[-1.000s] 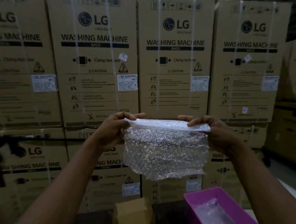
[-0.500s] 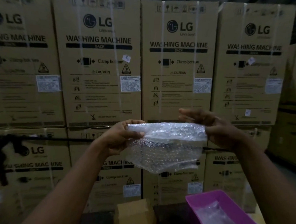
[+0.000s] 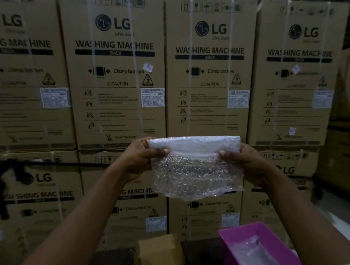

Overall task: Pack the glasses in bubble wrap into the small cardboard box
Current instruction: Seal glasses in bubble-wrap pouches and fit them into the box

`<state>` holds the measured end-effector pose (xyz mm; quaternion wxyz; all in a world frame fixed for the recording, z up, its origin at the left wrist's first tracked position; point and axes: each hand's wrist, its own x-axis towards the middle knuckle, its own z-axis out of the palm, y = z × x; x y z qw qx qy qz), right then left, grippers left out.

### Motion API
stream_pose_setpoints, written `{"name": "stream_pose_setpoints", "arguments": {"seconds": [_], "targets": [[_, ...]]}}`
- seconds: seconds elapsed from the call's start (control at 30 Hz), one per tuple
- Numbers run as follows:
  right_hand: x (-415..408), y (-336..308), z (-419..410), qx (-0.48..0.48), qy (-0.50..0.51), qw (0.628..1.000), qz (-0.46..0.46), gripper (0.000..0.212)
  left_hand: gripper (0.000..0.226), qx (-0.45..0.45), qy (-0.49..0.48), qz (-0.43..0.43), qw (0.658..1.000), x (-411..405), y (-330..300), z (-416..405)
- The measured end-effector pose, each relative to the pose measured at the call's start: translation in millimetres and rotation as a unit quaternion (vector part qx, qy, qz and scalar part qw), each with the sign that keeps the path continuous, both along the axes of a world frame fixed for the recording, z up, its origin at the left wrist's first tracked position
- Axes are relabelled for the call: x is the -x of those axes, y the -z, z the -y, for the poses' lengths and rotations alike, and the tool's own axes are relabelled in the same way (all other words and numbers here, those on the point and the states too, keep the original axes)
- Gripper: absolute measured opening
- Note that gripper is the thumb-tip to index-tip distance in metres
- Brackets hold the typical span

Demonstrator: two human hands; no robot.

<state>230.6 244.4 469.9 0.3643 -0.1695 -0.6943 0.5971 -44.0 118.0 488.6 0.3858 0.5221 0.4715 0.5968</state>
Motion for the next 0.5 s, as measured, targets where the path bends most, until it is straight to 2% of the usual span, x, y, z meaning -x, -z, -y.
{"name": "stream_pose_setpoints", "arguments": {"seconds": [0.1, 0.17, 0.2, 0.23, 0.33, 0.5], "targets": [[3, -2, 2, 0.054, 0.01, 0.998, -0.031, 0.043, 0.028, -0.001, 0.028, 0.02, 0.999, 1, 3, -2], [7, -2, 3, 0.07, 0.011, 0.997, -0.037, 0.058, 0.022, -0.005, 0.054, 0.02, 0.998, 2, 5, -4], [7, -2, 2, 0.076, -0.006, 0.996, -0.048, 0.07, 0.019, -0.009, 0.063, 0.008, 0.998, 1, 5, -3], [8, -2, 2, 0.081, -0.035, 0.994, -0.065, 0.072, 0.017, -0.016, 0.071, -0.004, 0.997, 1, 6, -3], [7, -5, 3, 0.064, -0.104, 0.988, -0.098, 0.046, 0.022, -0.045, 0.121, -0.003, 0.992, 1, 6, -2], [6, -7, 1, 0.041, -0.164, 0.979, -0.111, 0.027, 0.028, -0.106, 0.17, -0.077, 0.977, 3, -2, 7]]}}
